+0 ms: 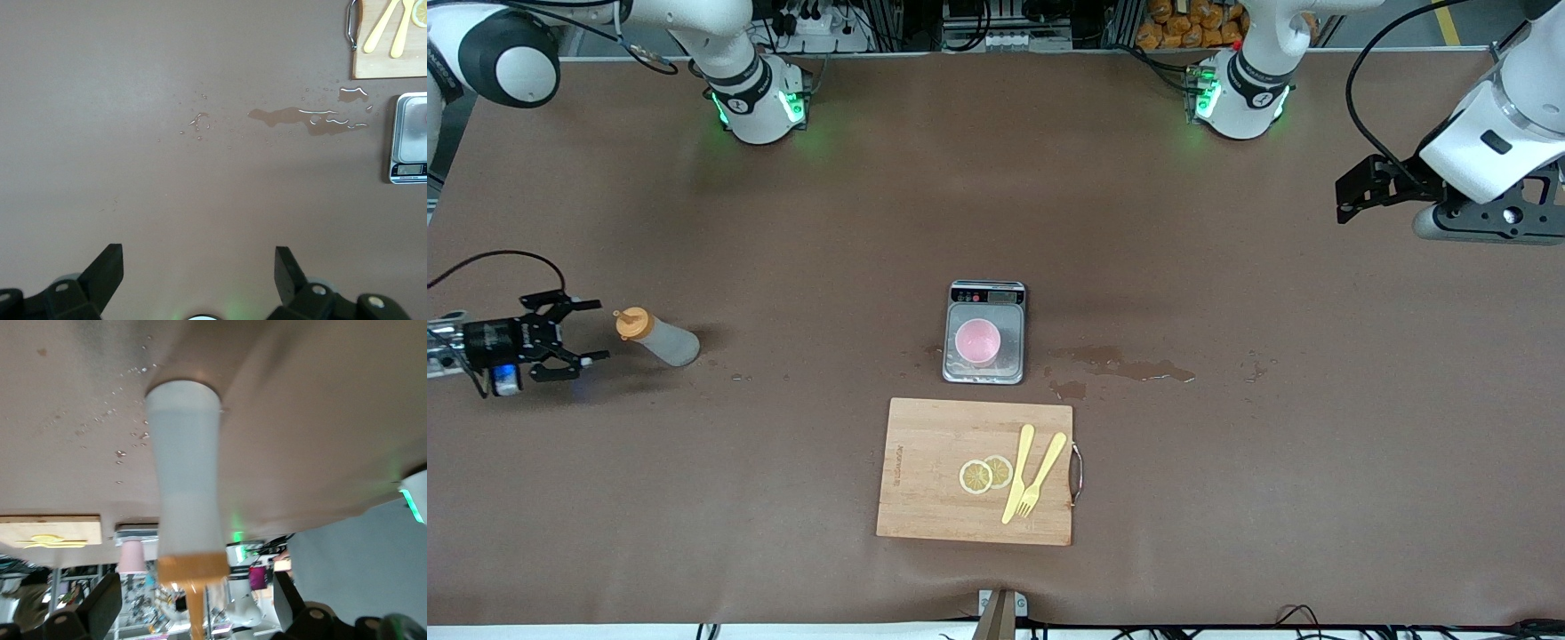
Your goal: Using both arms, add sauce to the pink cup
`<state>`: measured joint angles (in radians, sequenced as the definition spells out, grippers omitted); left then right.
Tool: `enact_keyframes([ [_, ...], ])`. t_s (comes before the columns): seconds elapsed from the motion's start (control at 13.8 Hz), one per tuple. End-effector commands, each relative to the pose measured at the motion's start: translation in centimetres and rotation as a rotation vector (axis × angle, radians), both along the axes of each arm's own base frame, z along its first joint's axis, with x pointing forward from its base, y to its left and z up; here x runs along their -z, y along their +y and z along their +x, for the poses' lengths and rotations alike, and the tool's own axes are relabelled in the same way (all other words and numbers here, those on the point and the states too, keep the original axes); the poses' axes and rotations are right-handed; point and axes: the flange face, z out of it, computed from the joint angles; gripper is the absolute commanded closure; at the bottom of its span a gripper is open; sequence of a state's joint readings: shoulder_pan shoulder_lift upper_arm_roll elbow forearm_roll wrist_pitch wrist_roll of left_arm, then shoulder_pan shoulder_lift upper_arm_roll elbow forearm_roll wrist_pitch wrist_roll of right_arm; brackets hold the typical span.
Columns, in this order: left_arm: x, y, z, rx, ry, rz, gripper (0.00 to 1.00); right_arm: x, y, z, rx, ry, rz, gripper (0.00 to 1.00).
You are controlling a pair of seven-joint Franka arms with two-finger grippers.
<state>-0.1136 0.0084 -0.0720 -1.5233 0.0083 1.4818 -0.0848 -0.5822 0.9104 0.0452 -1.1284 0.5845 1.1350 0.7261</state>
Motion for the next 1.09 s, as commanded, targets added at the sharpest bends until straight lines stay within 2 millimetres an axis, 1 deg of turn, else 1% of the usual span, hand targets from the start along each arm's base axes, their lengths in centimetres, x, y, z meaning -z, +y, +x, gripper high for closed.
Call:
enact_keyframes([
  [0.0, -0.1, 0.3, -0.1, -0.006, 0.006, 0.016, 0.00, -5.6, -0.3, 0.1, -0.037, -0.004, -0.062, 0.00],
  [0.15, -0.1, 0.3, -0.1, -0.006, 0.006, 0.016, 0.00, -10.2, 0.7, 0.6, -0.070, -0.050, -0.092, 0.00],
  [0.29, -0.1, 0.3, -0.1, -0.006, 0.006, 0.016, 0.00, -15.7, 3.8, 1.1, -0.127, -0.107, -0.117, 0.00],
  [0.44, 0.0, 0.4, 0.0, -0.008, 0.007, 0.016, 0.00, -21.1, 7.5, 1.1, -0.192, -0.162, -0.137, 0.00],
  [0.51, 0.1, 0.3, 0.0, -0.006, 0.009, 0.017, 0.00, -23.4, 9.5, 1.2, -0.221, -0.195, -0.148, 0.00],
  [0.58, 0.3, 0.3, 0.1, -0.006, 0.013, 0.017, 0.00, -24.7, 11.7, 1.4, -0.254, -0.212, -0.157, 0.00],
  [0.73, 0.3, 0.3, 0.1, -0.008, 0.013, 0.017, 0.00, -26.4, 16.4, 2.0, -0.330, -0.237, -0.174, 0.00],
  [0.8, 0.3, 0.3, 0.1, -0.008, 0.013, 0.017, 0.00, -27.3, 18.8, 2.0, -0.376, -0.242, -0.211, 0.00],
  [0.94, 0.3, 0.3, 0.1, -0.006, 0.013, 0.017, 0.00, -27.5, 23.8, 2.3, -0.471, -0.236, -0.264, 0.00],
  [1.02, 0.3, 0.3, 0.1, -0.008, 0.013, 0.017, 0.00, -27.4, 25.4, 2.5, -0.502, -0.235, -0.281, 0.00],
])
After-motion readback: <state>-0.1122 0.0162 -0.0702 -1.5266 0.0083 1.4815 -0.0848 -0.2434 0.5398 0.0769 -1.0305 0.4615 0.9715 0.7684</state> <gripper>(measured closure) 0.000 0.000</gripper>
